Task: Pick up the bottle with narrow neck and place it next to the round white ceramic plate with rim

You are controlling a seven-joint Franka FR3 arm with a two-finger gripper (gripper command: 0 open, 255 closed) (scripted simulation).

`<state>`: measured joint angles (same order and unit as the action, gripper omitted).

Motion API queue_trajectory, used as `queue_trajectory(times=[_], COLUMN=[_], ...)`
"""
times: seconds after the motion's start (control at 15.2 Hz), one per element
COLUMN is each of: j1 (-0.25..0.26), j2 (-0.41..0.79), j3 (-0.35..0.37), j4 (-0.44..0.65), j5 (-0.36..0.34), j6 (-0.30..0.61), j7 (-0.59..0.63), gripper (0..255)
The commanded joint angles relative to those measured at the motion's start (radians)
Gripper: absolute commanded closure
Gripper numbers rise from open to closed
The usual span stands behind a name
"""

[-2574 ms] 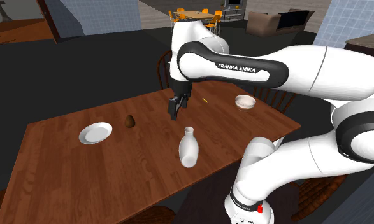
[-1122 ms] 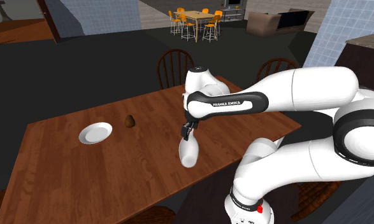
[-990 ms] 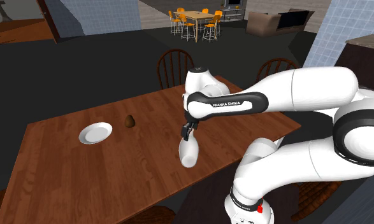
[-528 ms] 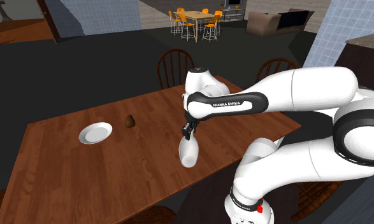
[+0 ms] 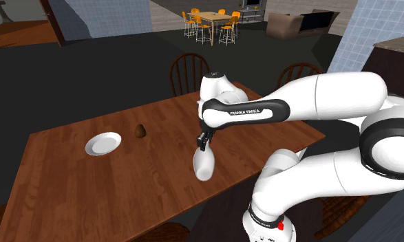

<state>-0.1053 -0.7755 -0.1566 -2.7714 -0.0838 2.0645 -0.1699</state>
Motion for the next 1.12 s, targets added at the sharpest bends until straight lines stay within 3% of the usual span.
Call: queue_trajectory(times=[0.0, 1.06], j1=[0.001, 0.009], j2=[-0.008, -0.034], j3=[0.002, 0.022], j4=[0.017, 0.218], j5=[0.002, 0.018], j6=[-0.025, -0.252], j7=[0.001, 0.005], gripper=[255, 255])
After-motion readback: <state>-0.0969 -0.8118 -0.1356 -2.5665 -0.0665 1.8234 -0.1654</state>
